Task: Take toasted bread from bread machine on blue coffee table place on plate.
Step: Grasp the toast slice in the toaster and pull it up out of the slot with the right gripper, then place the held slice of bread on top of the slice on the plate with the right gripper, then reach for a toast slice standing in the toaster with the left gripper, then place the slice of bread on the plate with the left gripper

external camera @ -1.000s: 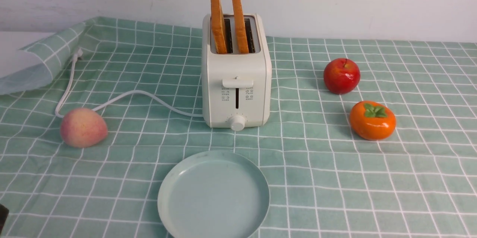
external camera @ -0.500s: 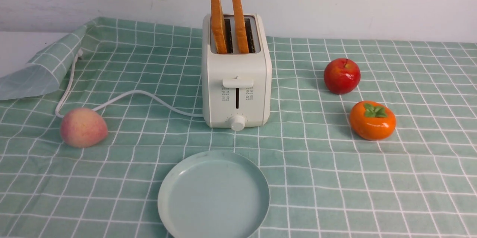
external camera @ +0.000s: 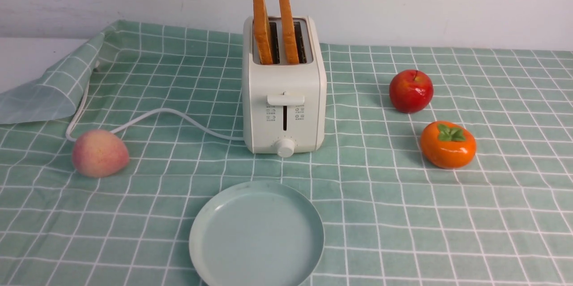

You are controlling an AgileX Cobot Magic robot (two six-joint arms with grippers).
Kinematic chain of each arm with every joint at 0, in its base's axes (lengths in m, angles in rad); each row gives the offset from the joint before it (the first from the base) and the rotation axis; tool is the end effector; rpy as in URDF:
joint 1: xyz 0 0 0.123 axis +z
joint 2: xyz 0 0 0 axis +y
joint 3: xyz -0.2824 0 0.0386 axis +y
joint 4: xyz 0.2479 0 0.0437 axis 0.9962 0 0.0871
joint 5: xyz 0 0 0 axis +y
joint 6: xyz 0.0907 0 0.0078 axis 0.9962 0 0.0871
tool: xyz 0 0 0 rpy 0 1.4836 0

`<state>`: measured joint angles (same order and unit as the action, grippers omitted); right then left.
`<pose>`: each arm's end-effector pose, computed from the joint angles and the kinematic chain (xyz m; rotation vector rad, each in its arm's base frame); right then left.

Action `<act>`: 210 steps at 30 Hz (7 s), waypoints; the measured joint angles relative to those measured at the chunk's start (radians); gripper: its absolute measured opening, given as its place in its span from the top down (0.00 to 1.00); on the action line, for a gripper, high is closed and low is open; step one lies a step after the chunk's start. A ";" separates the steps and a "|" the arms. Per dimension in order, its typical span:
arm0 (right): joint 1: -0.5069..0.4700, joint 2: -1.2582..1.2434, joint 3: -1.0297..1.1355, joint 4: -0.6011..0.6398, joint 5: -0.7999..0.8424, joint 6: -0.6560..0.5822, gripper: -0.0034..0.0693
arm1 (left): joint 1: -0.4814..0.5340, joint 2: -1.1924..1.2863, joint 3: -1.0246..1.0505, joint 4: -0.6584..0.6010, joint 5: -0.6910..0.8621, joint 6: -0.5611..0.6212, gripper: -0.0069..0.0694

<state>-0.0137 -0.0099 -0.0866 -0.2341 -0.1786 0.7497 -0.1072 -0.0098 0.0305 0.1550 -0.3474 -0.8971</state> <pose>0.0451 0.0031 0.2579 0.2877 1.1924 0.4663 0.0486 -0.0100 0.2335 -0.3330 1.1497 -0.7877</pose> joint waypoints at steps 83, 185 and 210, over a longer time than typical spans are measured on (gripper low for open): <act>0.477 2.141 -2.242 0.286 0.955 -0.728 0.82 | 0.000 0.808 -0.685 -0.446 1.162 0.704 0.93; 0.400 0.181 -0.596 0.093 0.978 -0.343 0.95 | -0.177 1.889 -1.687 -0.836 0.605 1.163 0.28; 0.400 0.181 -0.593 0.008 1.027 -0.336 0.94 | -0.180 1.715 -1.751 -0.824 0.769 1.194 0.88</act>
<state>0.3866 0.1715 -0.6797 -0.2265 0.8483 0.4138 -0.2867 1.7053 -1.7204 -0.6695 0.4216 0.2974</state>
